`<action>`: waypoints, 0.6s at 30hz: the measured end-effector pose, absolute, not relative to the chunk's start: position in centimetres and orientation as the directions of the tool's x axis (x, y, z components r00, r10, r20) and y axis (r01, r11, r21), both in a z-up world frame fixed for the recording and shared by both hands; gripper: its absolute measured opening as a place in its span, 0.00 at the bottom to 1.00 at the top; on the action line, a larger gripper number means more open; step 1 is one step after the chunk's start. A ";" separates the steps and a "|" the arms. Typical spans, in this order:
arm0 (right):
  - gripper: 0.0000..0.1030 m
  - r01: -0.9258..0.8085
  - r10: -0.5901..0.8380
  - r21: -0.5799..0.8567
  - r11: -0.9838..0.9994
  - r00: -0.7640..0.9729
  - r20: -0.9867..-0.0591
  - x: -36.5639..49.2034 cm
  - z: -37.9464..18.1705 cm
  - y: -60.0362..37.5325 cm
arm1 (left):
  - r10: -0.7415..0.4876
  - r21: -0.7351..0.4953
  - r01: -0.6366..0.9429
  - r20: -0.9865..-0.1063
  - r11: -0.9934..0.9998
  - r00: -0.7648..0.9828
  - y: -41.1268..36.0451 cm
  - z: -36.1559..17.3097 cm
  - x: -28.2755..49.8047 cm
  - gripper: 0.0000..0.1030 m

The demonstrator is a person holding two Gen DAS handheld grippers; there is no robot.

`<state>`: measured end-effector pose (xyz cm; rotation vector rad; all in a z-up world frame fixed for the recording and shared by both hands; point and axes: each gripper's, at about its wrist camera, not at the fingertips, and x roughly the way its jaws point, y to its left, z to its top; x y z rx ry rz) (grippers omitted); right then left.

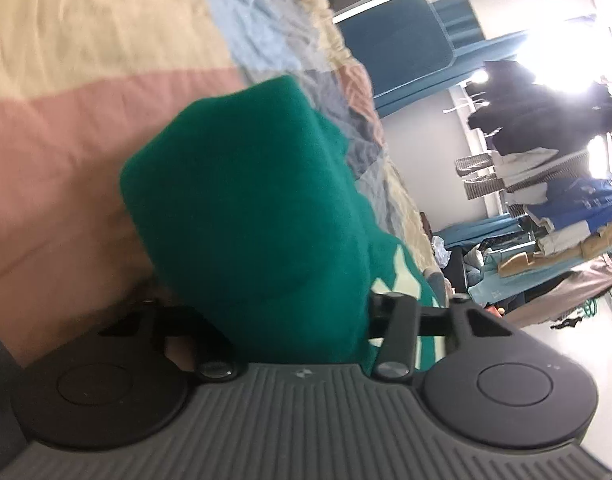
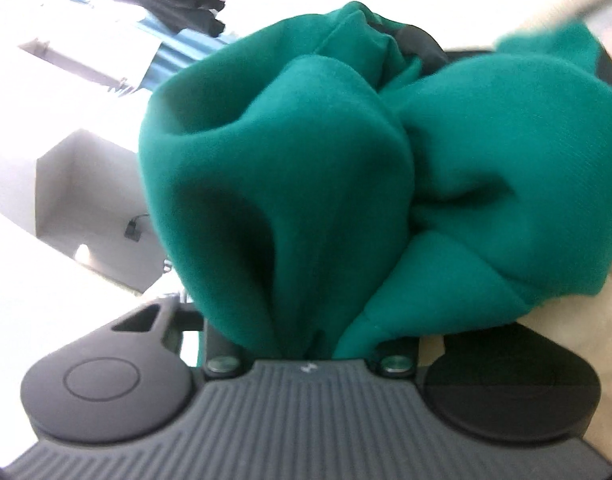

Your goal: Fold large clothes

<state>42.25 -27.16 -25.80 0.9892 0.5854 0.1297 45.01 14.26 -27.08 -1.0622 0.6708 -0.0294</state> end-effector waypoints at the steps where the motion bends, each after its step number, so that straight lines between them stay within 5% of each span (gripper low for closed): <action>1: 0.39 0.145 0.360 0.814 0.562 0.843 -0.399 41.9 -25.4 -26.9 | -0.331 -0.808 -0.283 -0.494 0.517 0.804 14.3 -26.9 44.9 0.44; 6: 0.36 0.090 0.363 0.792 0.603 0.853 -0.374 40.6 -23.6 -26.5 | -0.334 -0.811 -0.245 -0.466 0.531 0.819 14.4 -26.0 44.5 0.36; 18: 0.36 -0.042 0.380 0.772 0.634 0.886 -0.264 34.4 -17.2 -28.7 | -0.397 -0.814 -0.118 -0.398 0.569 0.827 12.4 -18.9 36.9 0.34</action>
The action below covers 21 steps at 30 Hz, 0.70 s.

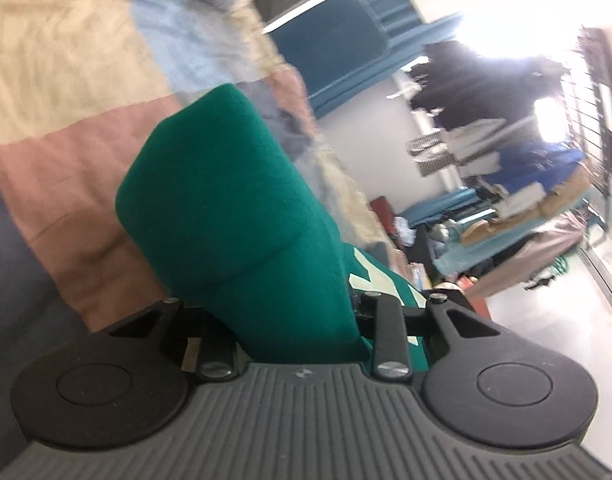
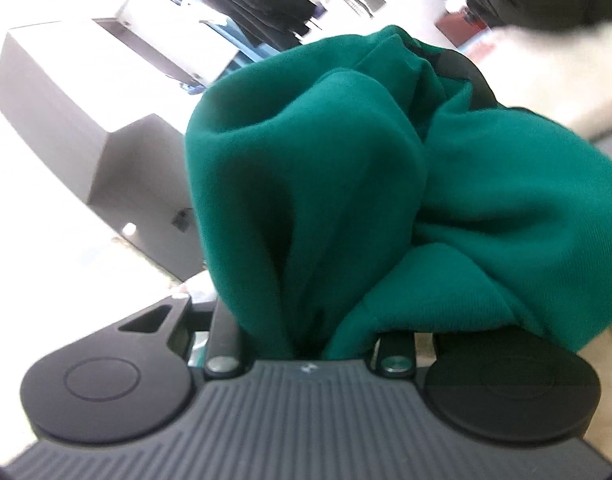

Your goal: Fold large clothes

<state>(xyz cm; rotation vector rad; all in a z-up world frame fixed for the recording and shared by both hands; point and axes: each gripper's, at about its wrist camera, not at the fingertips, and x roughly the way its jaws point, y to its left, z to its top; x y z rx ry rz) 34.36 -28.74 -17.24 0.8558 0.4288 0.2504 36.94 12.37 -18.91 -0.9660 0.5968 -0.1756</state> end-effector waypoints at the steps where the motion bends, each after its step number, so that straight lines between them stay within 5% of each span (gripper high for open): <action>1: 0.36 -0.054 0.380 0.776 0.629 0.891 -0.246 33.3 -16.8 -30.0 | -0.401 -0.813 -0.097 -0.382 0.574 0.832 12.0 -17.9 36.5 0.34; 13: 0.36 -0.156 0.307 0.796 0.585 0.951 -0.040 29.4 -7.8 -40.3 | -0.485 -0.781 0.144 -0.221 0.607 0.846 -0.5 -4.0 37.2 0.34; 21: 0.36 -0.066 0.202 0.795 0.603 0.977 -0.073 31.3 -9.5 -47.7 | -0.566 -0.769 0.189 -0.257 0.610 0.784 -11.0 -6.0 41.8 0.34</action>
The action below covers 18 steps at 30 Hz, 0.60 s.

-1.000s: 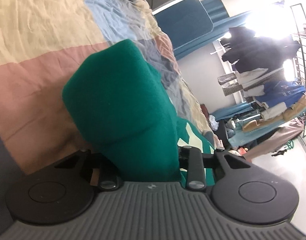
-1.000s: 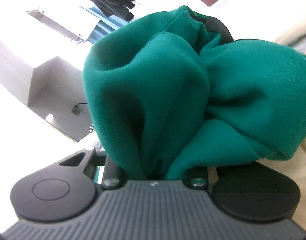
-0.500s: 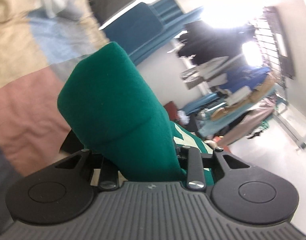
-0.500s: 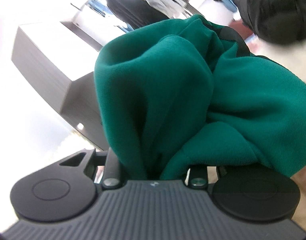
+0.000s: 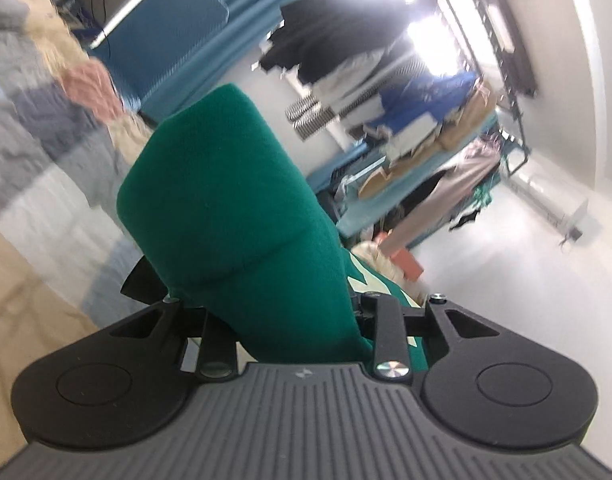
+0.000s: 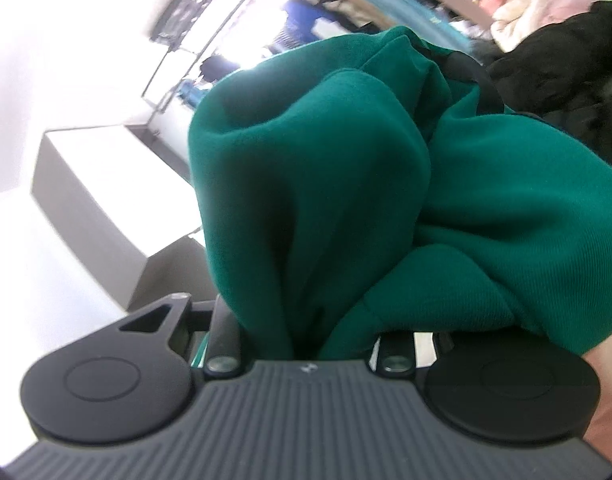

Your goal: Fold large clothes

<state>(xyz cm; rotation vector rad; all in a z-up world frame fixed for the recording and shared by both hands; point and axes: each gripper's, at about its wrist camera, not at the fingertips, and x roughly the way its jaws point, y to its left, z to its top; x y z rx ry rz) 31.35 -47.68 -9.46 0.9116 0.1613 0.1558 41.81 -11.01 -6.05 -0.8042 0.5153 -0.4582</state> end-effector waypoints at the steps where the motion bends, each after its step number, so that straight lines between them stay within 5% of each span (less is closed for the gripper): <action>1: 0.36 -0.047 0.190 0.796 0.603 0.978 -0.086 31.5 -10.3 -48.5 | -0.574 -0.769 0.185 -0.270 0.611 0.773 -12.0 -7.1 42.5 0.34; 13: 0.36 0.096 0.164 0.827 0.554 0.961 -0.222 29.3 -22.9 -53.4 | -0.587 -0.678 0.182 -0.432 0.712 0.685 -17.2 -20.6 46.6 0.34; 18: 0.36 0.100 0.159 0.831 0.547 0.962 -0.220 28.5 -26.6 -53.3 | -0.599 -0.707 0.166 -0.423 0.687 0.680 -16.2 -25.4 45.5 0.38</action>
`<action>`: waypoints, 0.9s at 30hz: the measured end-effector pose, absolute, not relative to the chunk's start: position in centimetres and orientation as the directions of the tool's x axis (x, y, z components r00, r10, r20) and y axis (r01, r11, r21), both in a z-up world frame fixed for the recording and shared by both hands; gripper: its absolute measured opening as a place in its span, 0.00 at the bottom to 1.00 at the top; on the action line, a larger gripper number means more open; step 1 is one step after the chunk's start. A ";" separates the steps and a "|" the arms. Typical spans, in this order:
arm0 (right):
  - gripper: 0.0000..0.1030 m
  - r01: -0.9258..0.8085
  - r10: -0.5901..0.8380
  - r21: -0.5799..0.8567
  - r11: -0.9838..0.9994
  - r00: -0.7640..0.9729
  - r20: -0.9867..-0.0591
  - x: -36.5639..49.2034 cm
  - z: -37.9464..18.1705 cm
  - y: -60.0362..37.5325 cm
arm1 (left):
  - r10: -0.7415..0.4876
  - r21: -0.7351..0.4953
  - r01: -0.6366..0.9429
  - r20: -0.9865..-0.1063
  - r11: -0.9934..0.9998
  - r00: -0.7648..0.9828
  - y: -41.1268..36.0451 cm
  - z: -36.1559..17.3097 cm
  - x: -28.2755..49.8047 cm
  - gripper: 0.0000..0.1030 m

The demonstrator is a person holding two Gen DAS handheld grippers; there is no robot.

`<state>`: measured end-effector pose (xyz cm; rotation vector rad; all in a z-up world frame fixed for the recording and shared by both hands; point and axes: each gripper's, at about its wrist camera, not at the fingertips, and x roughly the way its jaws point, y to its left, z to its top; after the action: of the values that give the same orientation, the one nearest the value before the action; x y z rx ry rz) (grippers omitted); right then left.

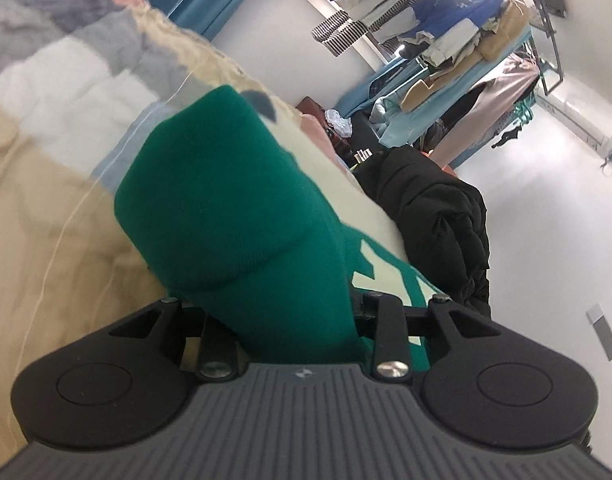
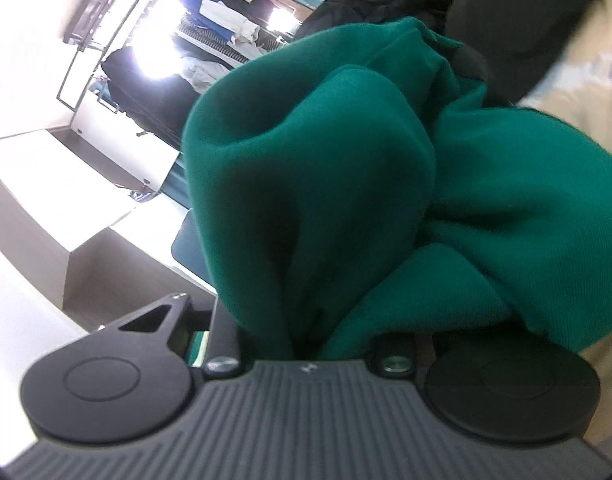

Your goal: Fold large clothes

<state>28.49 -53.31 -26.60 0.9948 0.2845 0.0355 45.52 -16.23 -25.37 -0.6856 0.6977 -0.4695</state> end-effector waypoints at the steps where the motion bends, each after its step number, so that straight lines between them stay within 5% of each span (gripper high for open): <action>1: 0.36 0.100 0.154 0.830 0.548 0.964 -0.218 28.6 -26.9 -53.2 | -0.601 -0.715 0.158 -0.422 0.681 0.679 -16.1 -26.1 45.5 0.38; 8: 0.39 0.103 0.137 0.861 0.498 0.971 -0.195 27.7 -29.4 -53.7 | -0.594 -0.684 0.181 -0.436 0.707 0.676 -16.4 -27.0 45.4 0.44; 10: 0.42 0.116 0.131 0.867 0.484 0.970 -0.203 28.0 -29.4 -53.9 | -0.594 -0.687 0.161 -0.457 0.708 0.662 -16.1 -26.8 45.5 0.54; 12: 0.58 0.151 0.124 0.892 0.425 0.967 -0.222 27.3 -30.6 -53.9 | -0.596 -0.702 0.126 -0.479 0.701 0.645 -15.6 -26.5 45.6 0.69; 21: 0.65 0.247 0.107 0.860 0.447 0.940 -0.325 22.7 -27.7 -54.4 | -0.527 -0.624 0.100 -0.551 0.775 0.647 -12.7 -22.7 41.2 0.72; 27: 0.65 0.208 0.050 0.820 0.534 0.960 -0.276 19.2 -21.2 -54.9 | -0.475 -0.492 0.202 -0.530 0.847 0.703 -12.1 -15.0 37.6 0.72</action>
<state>19.16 -54.92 -21.17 1.0068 0.2813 -0.0951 37.64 -12.13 -15.01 -0.4204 0.6968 -0.3890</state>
